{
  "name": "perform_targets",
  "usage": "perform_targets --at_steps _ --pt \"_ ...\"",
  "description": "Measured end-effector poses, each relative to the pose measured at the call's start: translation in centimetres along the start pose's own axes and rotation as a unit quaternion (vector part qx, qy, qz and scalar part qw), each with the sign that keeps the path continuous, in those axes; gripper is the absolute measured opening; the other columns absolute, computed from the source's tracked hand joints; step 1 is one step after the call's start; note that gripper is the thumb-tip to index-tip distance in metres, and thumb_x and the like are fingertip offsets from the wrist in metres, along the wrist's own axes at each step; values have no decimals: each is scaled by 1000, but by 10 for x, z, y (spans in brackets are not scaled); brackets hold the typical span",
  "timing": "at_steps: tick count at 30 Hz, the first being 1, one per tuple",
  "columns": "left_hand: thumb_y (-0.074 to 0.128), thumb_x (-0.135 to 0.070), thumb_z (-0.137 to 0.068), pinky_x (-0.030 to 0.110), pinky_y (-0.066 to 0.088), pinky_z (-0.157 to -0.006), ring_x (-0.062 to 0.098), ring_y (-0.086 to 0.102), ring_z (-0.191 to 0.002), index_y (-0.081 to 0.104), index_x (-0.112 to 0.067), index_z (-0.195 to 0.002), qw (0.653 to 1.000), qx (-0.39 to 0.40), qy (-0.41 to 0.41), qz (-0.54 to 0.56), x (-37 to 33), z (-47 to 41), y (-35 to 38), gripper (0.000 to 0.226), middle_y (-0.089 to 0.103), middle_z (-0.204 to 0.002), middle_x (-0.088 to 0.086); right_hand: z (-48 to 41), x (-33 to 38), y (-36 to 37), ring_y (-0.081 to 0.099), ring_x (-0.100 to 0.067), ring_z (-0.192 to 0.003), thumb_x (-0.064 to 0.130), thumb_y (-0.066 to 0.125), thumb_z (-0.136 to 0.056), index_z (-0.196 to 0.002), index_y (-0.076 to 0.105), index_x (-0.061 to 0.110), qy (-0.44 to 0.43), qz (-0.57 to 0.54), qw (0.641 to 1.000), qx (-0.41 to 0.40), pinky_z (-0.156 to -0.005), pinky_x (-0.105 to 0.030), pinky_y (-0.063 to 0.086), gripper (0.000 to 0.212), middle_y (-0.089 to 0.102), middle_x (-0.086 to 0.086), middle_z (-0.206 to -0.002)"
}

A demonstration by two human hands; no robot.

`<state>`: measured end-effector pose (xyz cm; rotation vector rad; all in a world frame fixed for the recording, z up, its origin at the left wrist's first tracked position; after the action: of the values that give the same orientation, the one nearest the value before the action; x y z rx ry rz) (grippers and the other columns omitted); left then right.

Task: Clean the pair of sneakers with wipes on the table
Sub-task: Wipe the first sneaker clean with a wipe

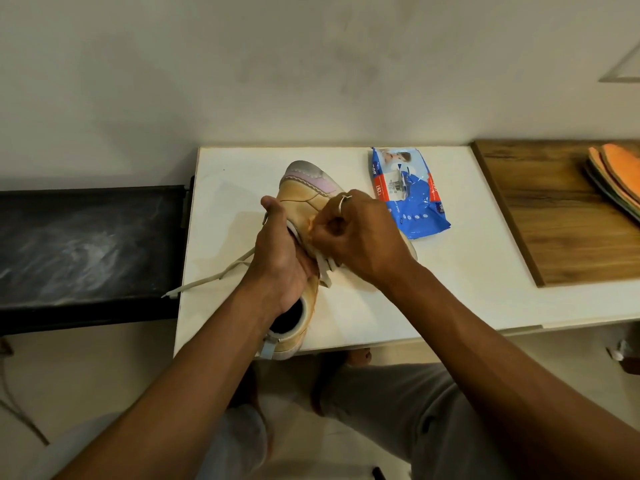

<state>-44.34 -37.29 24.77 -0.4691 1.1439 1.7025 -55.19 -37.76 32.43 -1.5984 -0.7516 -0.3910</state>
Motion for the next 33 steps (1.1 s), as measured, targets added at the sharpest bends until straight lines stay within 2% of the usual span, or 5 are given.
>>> perform_targets --at_steps 13,18,23,29,33 --pt "12 -73 -96 45 59 -89 31 67 -118 46 -16 -149 1000 18 -6 14 1 0 2 85 66 -133 14 -7 4 -1 58 -13 -82 27 68 -90 -99 76 19 -3 29 999 -37 -70 -38 55 14 66 1 -91" --pt "10 -72 -97 39 58 -91 28 68 -117 53 -13 -143 1000 10 4 12 0 3 2 87 69 -129 13 0 7 -1 59 -11 -76 28 76 -83 -88 76 21 -15 -19 999 38 -62 -26 51 8 64 8 -84" --pt "8 -74 -95 40 61 -82 29 68 -116 51 -17 -144 1000 6 -13 14 0 1 2 87 68 -129 13 -8 2 -3 57 -10 -81 29 69 -89 -99 75 21 1 24 999 -41 -68 -28 52 14 65 3 -91" --pt "8 -71 -98 39 59 -89 27 69 -114 56 -13 -141 1000 -8 -5 4 -2 4 1 86 70 -126 13 0 1 -2 57 -10 -74 28 76 -81 -85 76 23 -2 -5 999 33 -63 -31 52 7 62 6 -81" --pt "8 -73 -96 39 62 -78 29 69 -114 52 -16 -144 999 7 -14 28 -2 3 4 86 69 -129 13 -6 0 -4 57 -11 -80 30 69 -88 -96 75 20 3 26 999 -38 -68 -33 53 14 64 4 -87"
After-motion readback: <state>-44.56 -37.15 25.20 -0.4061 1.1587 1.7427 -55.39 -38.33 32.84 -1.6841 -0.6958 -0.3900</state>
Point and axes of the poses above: each hand's wrist, its own z-axis away from the middle knuckle, its own y-axis out of the palm, x = y × z, the point moved 7 cm from there along -z, towards the middle knuckle
